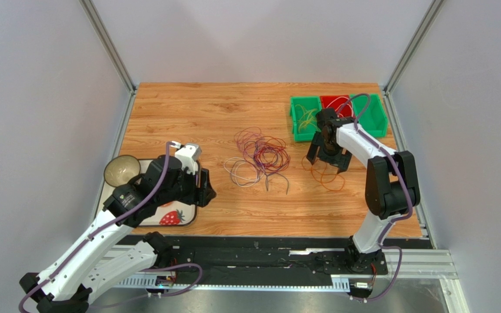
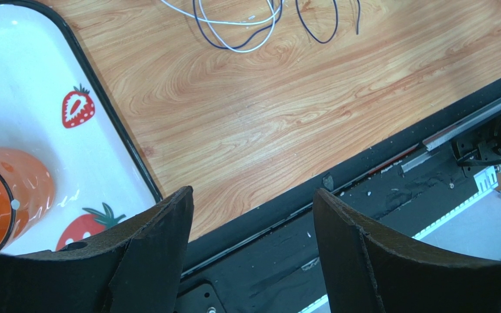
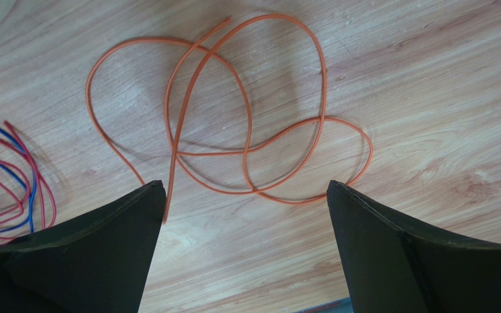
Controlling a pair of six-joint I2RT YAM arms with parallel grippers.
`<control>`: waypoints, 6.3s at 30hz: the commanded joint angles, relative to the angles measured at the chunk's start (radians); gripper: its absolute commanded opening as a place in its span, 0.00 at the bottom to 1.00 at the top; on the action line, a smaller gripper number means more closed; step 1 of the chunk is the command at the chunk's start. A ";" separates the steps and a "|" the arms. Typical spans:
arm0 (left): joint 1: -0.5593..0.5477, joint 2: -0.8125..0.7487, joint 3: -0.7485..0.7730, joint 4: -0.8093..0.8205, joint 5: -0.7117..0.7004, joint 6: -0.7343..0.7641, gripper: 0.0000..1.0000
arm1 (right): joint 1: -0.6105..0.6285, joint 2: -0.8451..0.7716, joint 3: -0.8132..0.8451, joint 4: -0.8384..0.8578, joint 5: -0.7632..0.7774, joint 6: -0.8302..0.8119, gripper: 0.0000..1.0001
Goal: Untangle the cables
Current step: Pick up the cable at the center of the board, then place the cable in the bin.
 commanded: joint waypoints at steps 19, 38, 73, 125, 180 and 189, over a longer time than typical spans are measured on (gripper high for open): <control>0.003 -0.001 -0.002 0.035 0.005 0.015 0.75 | -0.104 -0.093 -0.254 0.161 0.036 -0.021 1.00; 0.003 0.020 0.001 0.023 -0.012 0.007 0.75 | -0.117 -0.055 -0.296 0.339 -0.089 -0.112 0.38; 0.003 0.009 0.002 0.020 -0.050 0.002 0.74 | -0.117 -0.414 -0.027 0.171 -0.313 -0.075 0.00; 0.005 0.002 -0.001 0.012 -0.092 -0.013 0.73 | -0.148 0.189 1.137 0.213 -0.440 -0.050 0.00; 0.003 0.017 0.001 0.008 -0.110 -0.019 0.73 | -0.113 0.034 0.600 0.465 -0.598 0.013 0.00; 0.003 0.017 0.001 0.008 -0.110 -0.019 0.73 | -0.163 0.046 0.508 0.463 -0.554 -0.012 0.00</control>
